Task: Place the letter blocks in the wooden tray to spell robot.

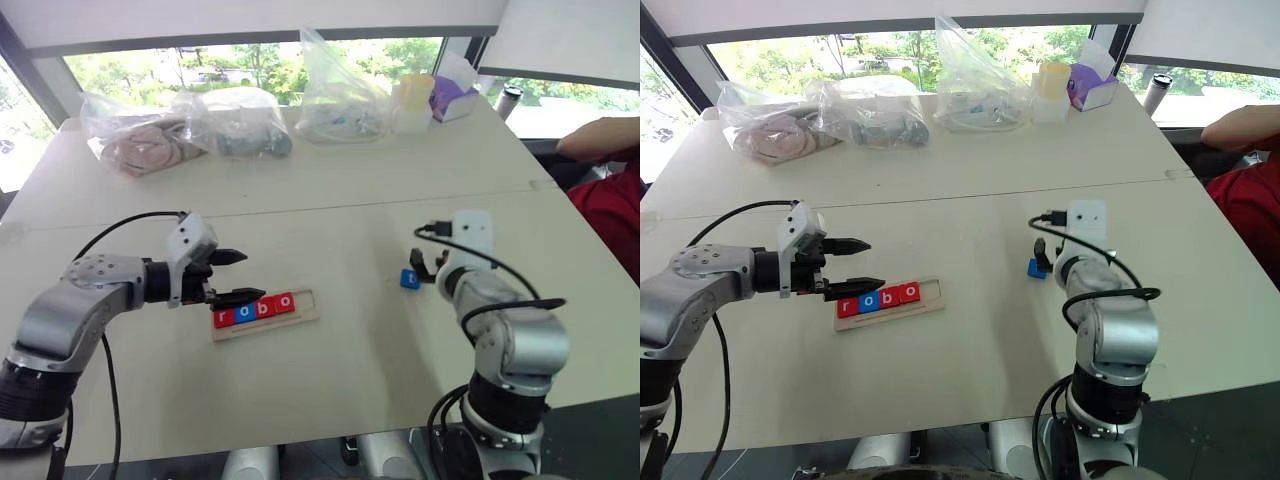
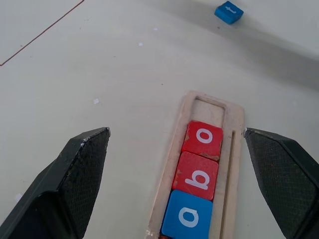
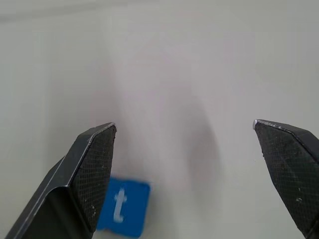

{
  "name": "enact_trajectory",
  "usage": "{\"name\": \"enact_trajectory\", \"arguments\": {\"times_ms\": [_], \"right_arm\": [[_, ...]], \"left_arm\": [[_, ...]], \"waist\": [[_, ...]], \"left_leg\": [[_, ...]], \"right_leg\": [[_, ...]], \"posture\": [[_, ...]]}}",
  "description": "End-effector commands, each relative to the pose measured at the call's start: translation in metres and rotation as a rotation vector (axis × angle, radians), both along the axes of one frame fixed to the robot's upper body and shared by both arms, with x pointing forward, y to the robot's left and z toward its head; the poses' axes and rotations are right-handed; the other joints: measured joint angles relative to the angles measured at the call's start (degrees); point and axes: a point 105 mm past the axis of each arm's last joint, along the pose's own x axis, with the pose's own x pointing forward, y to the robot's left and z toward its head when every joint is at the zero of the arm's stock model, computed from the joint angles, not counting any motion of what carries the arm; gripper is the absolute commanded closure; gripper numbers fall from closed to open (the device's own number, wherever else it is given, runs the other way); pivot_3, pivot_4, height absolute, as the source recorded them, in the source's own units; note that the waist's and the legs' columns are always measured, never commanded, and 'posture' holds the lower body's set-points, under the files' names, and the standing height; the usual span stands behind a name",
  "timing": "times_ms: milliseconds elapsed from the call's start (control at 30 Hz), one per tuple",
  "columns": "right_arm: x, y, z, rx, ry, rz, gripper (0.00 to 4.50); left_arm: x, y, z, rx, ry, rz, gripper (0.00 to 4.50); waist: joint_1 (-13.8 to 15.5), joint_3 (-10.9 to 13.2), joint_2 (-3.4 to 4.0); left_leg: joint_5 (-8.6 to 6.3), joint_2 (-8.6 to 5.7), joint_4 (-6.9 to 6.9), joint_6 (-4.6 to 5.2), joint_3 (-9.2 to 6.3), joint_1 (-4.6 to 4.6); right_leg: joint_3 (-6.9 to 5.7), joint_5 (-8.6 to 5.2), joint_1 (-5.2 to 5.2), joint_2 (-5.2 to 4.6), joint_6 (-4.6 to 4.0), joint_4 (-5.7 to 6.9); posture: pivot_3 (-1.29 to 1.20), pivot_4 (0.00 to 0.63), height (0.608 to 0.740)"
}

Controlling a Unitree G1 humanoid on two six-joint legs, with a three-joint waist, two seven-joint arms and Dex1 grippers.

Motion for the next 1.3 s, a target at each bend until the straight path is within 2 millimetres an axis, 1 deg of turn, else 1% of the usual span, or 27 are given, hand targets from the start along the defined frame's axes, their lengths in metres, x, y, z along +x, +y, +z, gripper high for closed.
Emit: {"name": "enact_trajectory", "arguments": {"times_ms": [33, 67, 100, 133, 167, 200, 233, 267, 300, 367, 433, 467, 667, 800, 900, 933, 1000, 1033, 1067, 1133, 1167, 1233, 1300], "right_arm": [[0.007, 0.017, 0.026, 0.042, -0.140, 0.292, 0.04], [0.007, 0.022, 0.029, 0.050, -0.162, 0.394, 0.04], [0.003, 0.028, 0.029, 0.053, -0.171, 0.532, 0.04], [-0.001, 0.032, 0.028, 0.058, -0.176, 0.621, 0.04], [-0.008, 0.034, 0.025, 0.049, -0.162, 0.732, 0.04], [-0.019, 0.037, 0.022, 0.039, -0.161, 0.885, 0.04], [-0.024, 0.032, 0.015, 0.010, -0.134, 0.969, 0.04], [-0.031, 0.025, 0.003, -0.068, -0.100, 1.080, 0.04], [-0.037, 0.020, -0.006, -0.126, -0.071, 1.152, 0.04], [-0.031, 0.003, -0.022, -0.207, -0.028, 1.185, 0.04], [-0.016, -0.014, -0.035, -0.260, -0.009, 1.138, 0.04], [-0.013, -0.017, -0.040, -0.281, -0.004, 1.150, 0.04], [-0.004, -0.022, -0.052, -0.314, -0.016, 1.206, 0.04], [0.003, -0.025, -0.052, -0.285, -0.048, 1.204, 0.04], [0.006, -0.028, -0.055, -0.292, -0.045, 1.210, 0.04], [0.006, -0.028, -0.056, -0.291, -0.044, 1.215, 0.27], [0.004, -0.028, -0.054, -0.261, -0.049, 1.228, 0.92], [0.004, -0.028, -0.054, -0.248, -0.052, 1.230, 1.33], [0.004, -0.028, -0.051, -0.231, -0.058, 1.228, 1.94], [0.006, -0.027, -0.048, -0.217, -0.070, 1.218, 2.96], [0.007, -0.024, -0.046, -0.213, -0.076, 1.217, 3.33], [0.010, -0.019, -0.042, -0.225, -0.088, 1.213, 3.31], [0.010, -0.008, -0.034, -0.213, -0.113, 1.231, 3.31]], "left_arm": [[-0.003, 0.004, 0.012, 0.003, -0.042, -0.009, 0.00], [-0.004, 0.003, 0.013, 0.002, -0.040, -0.015, 0.00], [-0.006, 0.001, 0.013, -0.004, -0.033, -0.025, 0.00], [-0.007, 0.001, 0.013, -0.008, -0.028, -0.030, 0.00], [-0.007, 0.001, 0.014, -0.007, -0.026, -0.034, 0.00], [-0.008, 0.001, 0.014, -0.002, -0.025, -0.038, 0.00], [-0.008, 0.000, 0.014, 0.002, -0.025, -0.042, 0.00], [-0.010, -0.001, 0.015, 0.006, -0.022, -0.053, 0.00], [-0.012, -0.001, 0.016, 0.008, -0.020, -0.061, 0.00], [-0.020, -0.004, 0.018, 0.013, -0.006, -0.095, 0.00], [-0.026, -0.004, 0.015, 0.052, 0.007, -0.108, 0.00], [-0.028, -0.002, 0.012, 0.073, 0.010, -0.104, 0.00], [-0.031, 0.002, 0.008, 0.074, 0.024, -0.073, 0.00], [-0.032, 0.003, 0.006, 0.077, 0.024, -0.067, 0.00], [-0.031, 0.002, 0.005, 0.080, 0.023, -0.066, 0.00], [-0.031, 0.002, 0.005, 0.082, 0.021, -0.065, 0.00], [-0.031, 0.002, 0.004, 0.085, 0.021, -0.063, 0.00], [-0.032, 0.002, 0.004, 0.085, 0.021, -0.062, 0.00], [-0.032, 0.003, 0.003, 0.087, 0.022, -0.060, 0.00], [-0.032, 0.004, 0.002, 0.089, 0.023, -0.058, 0.00], [-0.032, 0.005, 0.002, 0.091, 0.023, -0.056, 0.00], [-0.031, 0.005, 0.001, 0.091, 0.021, -0.054, 0.00], [-0.030, 0.006, 0.002, 0.090, 0.020, -0.052, 0.00]], "waist": [[0.00, 0.01, 0.01], [0.04, 0.01, 0.02], [0.17, 0.01, 0.02], [0.33, 0.01, 0.02], [0.39, 0.01, 0.01], [0.50, 0.01, 0.01], [0.64, 0.01, 0.02], [0.66, 0.01, 0.01], [0.69, 0.02, 0.03], [0.59, 0.01, -0.02], [0.23, 0.03, -0.03], [-0.08, 0.03, -0.04], [0.23, 0.05, 0.01], [0.62, 0.05, 0.00], [0.64, 0.05, 0.01], [0.65, 0.05, 0.00], [0.68, 0.05, 0.00], [0.69, 0.05, 0.01], [0.70, 0.05, 0.01], [0.71, 0.05, 0.01], [0.72, 0.05, 0.01], [0.69, 0.05, 0.01], [0.60, 0.05, 0.01]], "left_leg": [[0.00, 0.00, -0.01, 0.00, -0.04, -0.01], [0.00, 0.00, -0.01, 0.00, -0.03, -0.01], [0.00, -0.01, -0.02, 0.00, -0.02, -0.02], [0.00, -0.02, -0.01, 0.00, -0.02, -0.03], [0.00, -0.02, -0.01, 0.01, 0.00, -0.03], [-0.01, -0.02, -0.01, 0.02, 0.01, -0.05], [-0.03, -0.04, -0.01, 0.05, 0.04, -0.06], [-0.07, -0.05, -0.01, 0.13, 0.03, -0.06], [-0.10, -0.05, 0.00, 0.18, 0.04, -0.05], [-0.16, -0.07, 0.00, 0.28, 0.09, -0.05], [-0.20, -0.03, 0.03, 0.35, 0.22, -0.02], [-0.20, -0.02, 0.03, 0.36, 0.27, -0.02], [-0.20, -0.01, 0.05, 0.36, 0.22, -0.02], [-0.20, -0.02, 0.09, 0.36, 0.25, -0.01], [-0.20, -0.02, 0.14, 0.35, 0.25, 0.00], [-0.20, -0.02, 0.14, 0.35, 0.25, 0.00], [-0.20, -0.02, 0.14, 0.35, 0.24, 0.01], [-0.20, -0.02, 0.14, 0.35, 0.24, 0.01], [-0.20, -0.02, 0.14, 0.35, 0.24, 0.01], [-0.20, -0.02, 0.14, 0.35, 0.25, 0.01], [-0.20, -0.02, 0.14, 0.35, 0.24, 0.01], [-0.20, -0.02, 0.14, 0.35, 0.24, 0.01], [-0.20, -0.02, 0.14, 0.35, 0.24, 0.01]], "right_leg": [[-0.03, -0.01, 0.00, 0.00, -0.01, 0.01], [-0.03, -0.01, 0.00, 0.01, -0.01, -0.01], [-0.03, -0.02, 0.01, -0.01, -0.01, -0.01], [-0.03, -0.04, 0.03, -0.02, 0.00, -0.07], [-0.02, -0.04, 0.07, -0.03, 0.01, -0.15], [-0.02, -0.04, 0.07, -0.03, 0.03, -0.18], [0.00, -0.05, 0.07, -0.05, 0.04, -0.22], [-0.01, -0.08, 0.13, -0.07, 0.10, -0.28], [0.00, -0.09, 0.15, -0.07, 0.12, -0.32], [0.00, -0.08, 0.23, -0.10, 0.19, -0.47], [0.03, -0.04, 0.26, -0.07, 0.22, -0.61], [0.05, 0.00, 0.26, -0.08, 0.23, -0.63], [0.09, 0.10, 0.24, -0.01, 0.21, -0.59], [0.10, 0.12, 0.27, -0.04, 0.20, -0.60], [0.10, 0.16, 0.31, -0.06, 0.20, -0.60], [0.10, 0.16, 0.31, -0.06, 0.20, -0.59], [0.10, 0.18, 0.33, -0.06, 0.19, -0.59], [0.10, 0.18, 0.33, -0.06, 0.18, -0.59], [0.10, 0.19, 0.33, -0.06, 0.18, -0.59], [0.10, 0.19, 0.33, -0.07, 0.18, -0.59], [0.10, 0.19, 0.33, -0.07, 0.18, -0.59], [0.10, 0.19, 0.33, -0.07, 0.18, -0.59], [0.10, 0.19, 0.32, -0.07, 0.18, -0.58]], "posture": [[0.00, 0.150, 0.740], [0.00, 0.150, 0.740], [0.00, 0.150, 0.740], [0.00, 0.150, 0.740], [0.00, 0.150, 0.740], [0.00, 0.150, 0.740], [0.00, 0.150, 0.740], [0.00, 0.150, 0.740], [0.00, 0.150, 0.740], [0.00, 0.150, 0.740], [0.00, 0.150, 0.740], [0.00, 0.150, 0.740], [0.00, 0.150, 0.740], [0.00, 0.150, 0.740], [0.00, 0.150, 0.740], [0.00, 0.150, 0.740], [0.00, 0.150, 0.740], [0.00, 0.150, 0.740], [0.00, 0.150, 0.740], [0.00, 0.150, 0.740], [0.00, 0.150, 0.740], [0.00, 0.150, 0.740], [0.00, 0.150, 0.740]]}}
